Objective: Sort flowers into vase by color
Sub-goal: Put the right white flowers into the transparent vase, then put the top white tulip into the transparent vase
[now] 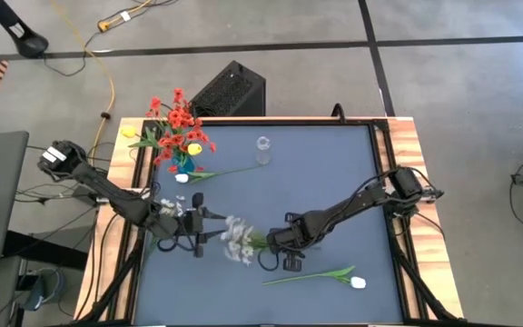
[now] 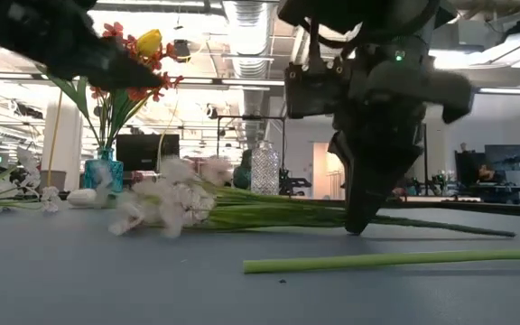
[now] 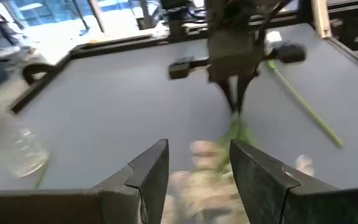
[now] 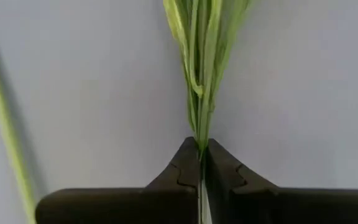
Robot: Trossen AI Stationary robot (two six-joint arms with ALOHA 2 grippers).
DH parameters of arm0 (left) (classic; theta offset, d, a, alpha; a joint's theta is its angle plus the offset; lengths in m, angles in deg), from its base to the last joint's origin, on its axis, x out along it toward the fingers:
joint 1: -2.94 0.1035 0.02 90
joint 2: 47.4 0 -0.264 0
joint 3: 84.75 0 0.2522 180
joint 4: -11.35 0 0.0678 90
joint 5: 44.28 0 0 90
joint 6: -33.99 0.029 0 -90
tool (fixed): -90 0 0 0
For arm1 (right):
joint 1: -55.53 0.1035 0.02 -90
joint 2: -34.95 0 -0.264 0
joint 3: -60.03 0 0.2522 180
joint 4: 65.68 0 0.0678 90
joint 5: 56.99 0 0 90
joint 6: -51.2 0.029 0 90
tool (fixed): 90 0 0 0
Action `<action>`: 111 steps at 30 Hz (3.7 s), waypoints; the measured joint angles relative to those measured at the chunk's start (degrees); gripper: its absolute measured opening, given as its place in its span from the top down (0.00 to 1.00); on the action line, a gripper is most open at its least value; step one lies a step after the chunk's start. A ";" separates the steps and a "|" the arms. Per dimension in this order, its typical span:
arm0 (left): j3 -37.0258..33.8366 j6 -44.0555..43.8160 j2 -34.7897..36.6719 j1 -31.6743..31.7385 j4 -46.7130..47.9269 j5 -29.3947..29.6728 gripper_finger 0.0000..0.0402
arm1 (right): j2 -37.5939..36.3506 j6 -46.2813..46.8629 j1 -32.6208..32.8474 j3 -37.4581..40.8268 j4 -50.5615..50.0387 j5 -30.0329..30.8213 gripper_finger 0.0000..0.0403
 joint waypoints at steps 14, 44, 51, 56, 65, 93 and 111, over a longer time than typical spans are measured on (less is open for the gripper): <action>-13.38 -1.08 17.85 -0.81 -9.60 -5.55 0.60 | -19.82 -20.73 -14.04 12.86 41.63 5.08 0.92; -13.38 -4.31 18.11 -2.13 -7.14 -6.80 0.60 | -10.68 -22.07 -40.26 23.75 100.75 3.85 0.92; -13.38 -4.31 18.11 -2.13 -7.00 -6.81 0.60 | -10.22 -23.72 -40.80 23.75 99.07 4.38 0.92; -13.38 -4.32 18.11 -2.13 -7.00 -6.82 0.60 | -10.03 -24.17 -40.83 23.75 96.56 4.52 0.92; -13.38 -4.85 18.11 -2.11 -7.04 -8.35 0.60 | -10.03 -23.75 -40.80 23.78 90.92 2.99 0.86; -13.38 -5.64 18.09 -2.11 -6.74 -8.38 0.60 | -14.10 -22.27 -39.97 16.53 52.54 1.42 0.40; -13.36 -7.52 18.09 -2.13 -5.08 -7.88 0.60 | -24.23 -21.87 -36.43 11.21 17.24 -4.08 0.39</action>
